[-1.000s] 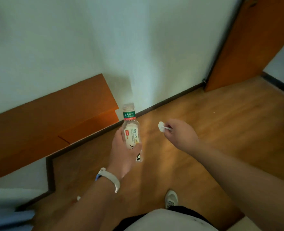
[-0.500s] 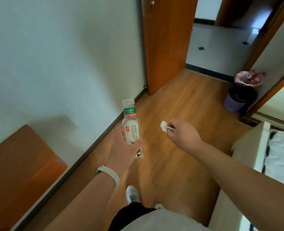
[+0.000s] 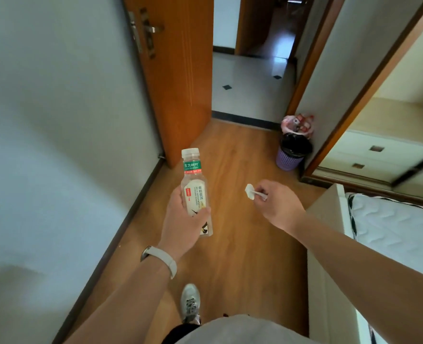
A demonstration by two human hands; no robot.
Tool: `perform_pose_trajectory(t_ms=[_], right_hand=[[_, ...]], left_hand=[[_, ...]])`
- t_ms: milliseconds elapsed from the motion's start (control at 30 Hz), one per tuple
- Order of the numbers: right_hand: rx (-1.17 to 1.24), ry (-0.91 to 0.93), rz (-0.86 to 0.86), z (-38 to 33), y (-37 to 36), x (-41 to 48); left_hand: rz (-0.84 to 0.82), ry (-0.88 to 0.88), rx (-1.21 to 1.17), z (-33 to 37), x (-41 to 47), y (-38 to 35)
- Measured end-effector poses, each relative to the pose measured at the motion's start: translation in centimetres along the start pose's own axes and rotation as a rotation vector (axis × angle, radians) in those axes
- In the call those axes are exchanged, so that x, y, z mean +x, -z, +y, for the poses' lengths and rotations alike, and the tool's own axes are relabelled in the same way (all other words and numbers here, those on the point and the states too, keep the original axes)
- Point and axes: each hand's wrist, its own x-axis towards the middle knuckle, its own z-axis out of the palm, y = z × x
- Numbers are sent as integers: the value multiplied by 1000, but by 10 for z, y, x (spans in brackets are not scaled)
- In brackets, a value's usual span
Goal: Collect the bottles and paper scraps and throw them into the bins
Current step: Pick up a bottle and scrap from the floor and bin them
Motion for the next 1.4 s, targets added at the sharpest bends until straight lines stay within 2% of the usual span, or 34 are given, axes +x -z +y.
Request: perform_pose_trajectory(t_ms=[233,567,900,1067,1400], right_hand=[[3,-62,81,-55,-6,75],[-12,-216,144,-47,-1,143],[130,-251,151,-3,-11,266],[184,-344,185,43,19,338],[201,-477,213,115,74,436]], left_hand=[[-60,-14,-19,3,108,53],[-212,-37,13,12,195,45],[-263,-45,44,48,328,-10],[-317,1,98,83,409,-54],[-422,-49,110,139,519,-133]])
